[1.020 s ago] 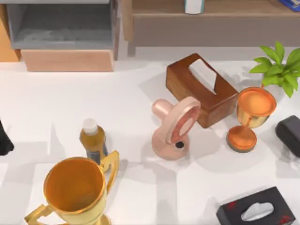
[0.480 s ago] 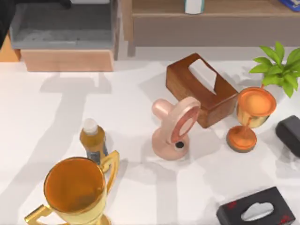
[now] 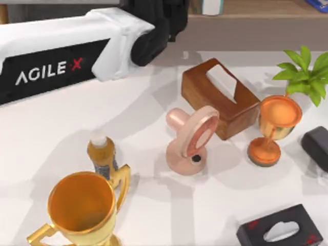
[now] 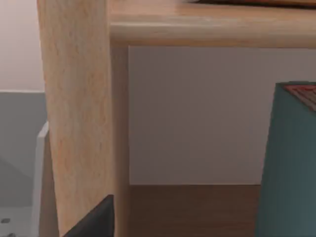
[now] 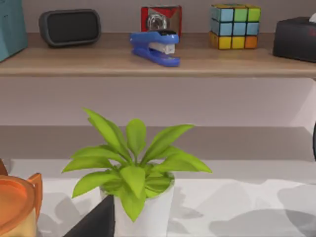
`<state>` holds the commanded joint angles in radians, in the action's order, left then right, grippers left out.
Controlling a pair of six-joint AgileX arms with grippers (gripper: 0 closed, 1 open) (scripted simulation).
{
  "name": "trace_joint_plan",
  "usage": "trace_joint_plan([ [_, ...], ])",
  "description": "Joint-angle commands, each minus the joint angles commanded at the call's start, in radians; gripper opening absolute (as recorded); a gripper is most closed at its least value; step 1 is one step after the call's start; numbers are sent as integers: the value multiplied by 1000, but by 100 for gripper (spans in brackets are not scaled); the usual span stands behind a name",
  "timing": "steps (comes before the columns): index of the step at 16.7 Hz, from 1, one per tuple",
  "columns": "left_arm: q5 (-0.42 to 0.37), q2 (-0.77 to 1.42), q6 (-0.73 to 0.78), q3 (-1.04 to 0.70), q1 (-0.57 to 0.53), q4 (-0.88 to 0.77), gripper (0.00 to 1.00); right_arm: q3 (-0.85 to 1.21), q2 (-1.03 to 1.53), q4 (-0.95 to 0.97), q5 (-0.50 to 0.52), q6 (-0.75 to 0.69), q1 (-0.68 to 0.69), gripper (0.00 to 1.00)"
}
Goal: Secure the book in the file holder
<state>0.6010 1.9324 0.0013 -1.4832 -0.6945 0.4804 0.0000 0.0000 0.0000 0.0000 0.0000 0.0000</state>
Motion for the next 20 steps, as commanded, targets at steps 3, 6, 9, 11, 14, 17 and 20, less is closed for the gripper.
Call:
trace_joint_plan([
  [3, 71, 238, 1, -173, -55, 57, 100, 0, 0, 0, 0, 0, 0, 100],
  [6, 119, 389, 2, -287, -81, 94, 100, 0, 0, 0, 0, 0, 0, 100],
  [9, 137, 445, 3, -331, -89, 109, 100, 0, 0, 0, 0, 0, 0, 100],
  [11, 137, 445, 3, -331, -89, 109, 100, 0, 0, 0, 0, 0, 0, 100],
  [14, 136, 442, 3, -323, -84, 107, 100, 0, 0, 0, 0, 0, 0, 100],
  [17, 143, 399, 4, -283, -93, 108, 100, 0, 0, 0, 0, 0, 0, 100],
  [20, 136, 397, 4, -300, -87, 94, 100, 0, 0, 0, 0, 0, 0, 100],
])
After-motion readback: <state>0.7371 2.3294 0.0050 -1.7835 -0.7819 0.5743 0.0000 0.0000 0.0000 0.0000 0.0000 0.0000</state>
